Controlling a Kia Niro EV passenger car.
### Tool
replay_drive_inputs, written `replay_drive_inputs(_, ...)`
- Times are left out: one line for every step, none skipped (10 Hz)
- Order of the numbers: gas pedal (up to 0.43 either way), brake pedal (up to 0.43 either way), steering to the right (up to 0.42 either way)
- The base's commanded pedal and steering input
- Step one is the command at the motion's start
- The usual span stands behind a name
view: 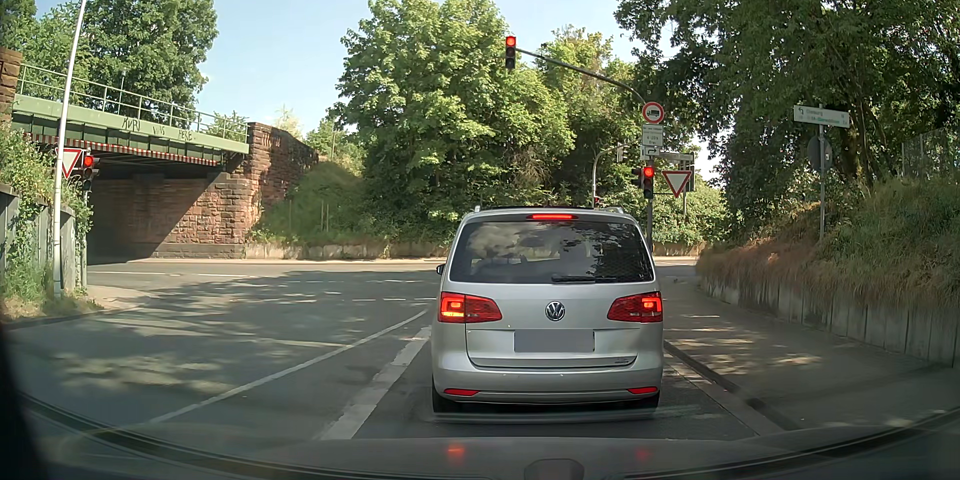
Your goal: Follow the waypoints while adhering to traffic rules and regulations
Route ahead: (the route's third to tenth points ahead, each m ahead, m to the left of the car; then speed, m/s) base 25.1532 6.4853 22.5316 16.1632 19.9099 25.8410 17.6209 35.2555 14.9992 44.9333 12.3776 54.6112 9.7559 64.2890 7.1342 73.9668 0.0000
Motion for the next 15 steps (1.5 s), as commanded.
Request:
replay_drive_inputs(0.0, 0.207, 0.005)
replay_drive_inputs(0.0, 0.207, 0.005)
replay_drive_inputs(0.0, 0.207, 0.005)
replay_drive_inputs(0.0, 0.207, 0.005)
replay_drive_inputs(0.0, 0.207, 0.005)
replay_drive_inputs(0.0, 0.207, 0.005)
replay_drive_inputs(0.0, 0.207, 0.005)
replay_drive_inputs(0.0, 0.207, 0.005)
replay_drive_inputs(0.0, 0.207, 0.005)
replay_drive_inputs(0.0, 0.207, 0.005)
replay_drive_inputs(0.0, 0.207, 0.005)
replay_drive_inputs(0.0, 0.207, 0.005)
replay_drive_inputs(0.0, 0.207, 0.005)
replay_drive_inputs(0.0, 0.207, 0.005)
replay_drive_inputs(0.0, 0.207, 0.005)
